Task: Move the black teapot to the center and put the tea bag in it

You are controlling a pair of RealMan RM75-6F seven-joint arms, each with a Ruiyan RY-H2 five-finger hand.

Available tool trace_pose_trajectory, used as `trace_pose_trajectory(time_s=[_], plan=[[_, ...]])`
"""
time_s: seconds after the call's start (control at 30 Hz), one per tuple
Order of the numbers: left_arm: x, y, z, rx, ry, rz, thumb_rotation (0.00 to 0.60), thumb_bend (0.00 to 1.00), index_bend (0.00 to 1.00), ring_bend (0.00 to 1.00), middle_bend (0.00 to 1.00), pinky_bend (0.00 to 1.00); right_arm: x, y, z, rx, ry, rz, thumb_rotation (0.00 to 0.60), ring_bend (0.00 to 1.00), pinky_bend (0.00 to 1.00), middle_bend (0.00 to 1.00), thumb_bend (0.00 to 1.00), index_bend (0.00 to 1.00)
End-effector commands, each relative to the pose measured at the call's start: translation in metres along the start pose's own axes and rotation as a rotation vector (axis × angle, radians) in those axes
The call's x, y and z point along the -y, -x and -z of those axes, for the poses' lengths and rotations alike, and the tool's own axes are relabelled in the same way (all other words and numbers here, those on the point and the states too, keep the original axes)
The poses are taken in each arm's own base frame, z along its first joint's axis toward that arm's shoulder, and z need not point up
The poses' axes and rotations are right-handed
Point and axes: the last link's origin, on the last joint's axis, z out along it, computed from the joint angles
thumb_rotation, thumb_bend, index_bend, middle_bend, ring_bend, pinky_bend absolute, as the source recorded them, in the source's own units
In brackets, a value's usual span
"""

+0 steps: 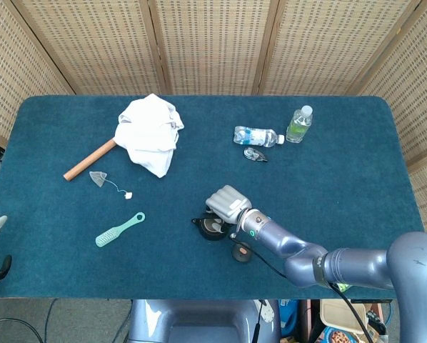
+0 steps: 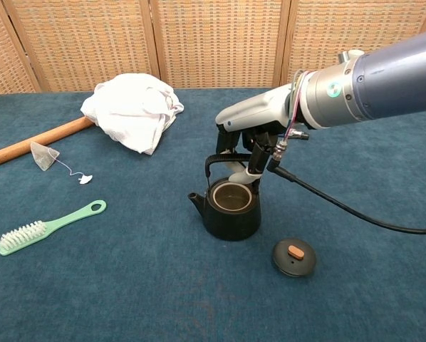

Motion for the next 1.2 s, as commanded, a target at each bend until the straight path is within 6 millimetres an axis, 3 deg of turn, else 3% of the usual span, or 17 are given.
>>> trace_pose_trajectory(time_s=[0.03, 0.4, 0.93, 1.07, 1.2], plan=[[0.000, 0.000, 0.000, 0.000, 0.000, 0.000, 0.600, 0.48, 0.03, 0.00, 0.00, 0.00, -0.001, 0.000, 0.001, -0.001, 0.003, 0.000, 0.464, 0.79, 0.67, 0.54, 0.58, 0.61], [-0.001, 0.001, -0.001, 0.000, 0.005, 0.003, 0.600, 0.48, 0.03, 0.00, 0.00, 0.00, -0.003, -0.001, 0.004, -0.009, 0.011, -0.003, 0.406, 0.78, 0.67, 0.42, 0.58, 0.48], [-0.004, 0.000, -0.003, -0.001, 0.012, 0.003, 0.600, 0.48, 0.03, 0.00, 0.00, 0.00, -0.014, -0.007, 0.016, -0.043, 0.033, 0.001, 0.388, 0.76, 0.67, 0.28, 0.58, 0.27], [-0.005, -0.001, -0.004, -0.004, 0.019, 0.001, 0.600, 0.48, 0.03, 0.00, 0.00, 0.00, -0.025, -0.013, 0.027, -0.081, 0.062, -0.024, 0.387, 0.71, 0.67, 0.27, 0.58, 0.27], [-0.006, -0.003, -0.005, -0.008, 0.026, -0.003, 0.600, 0.48, 0.03, 0.00, 0.00, 0.00, -0.037, -0.016, 0.040, -0.123, 0.096, -0.064, 0.432, 0.54, 0.67, 0.27, 0.58, 0.27]])
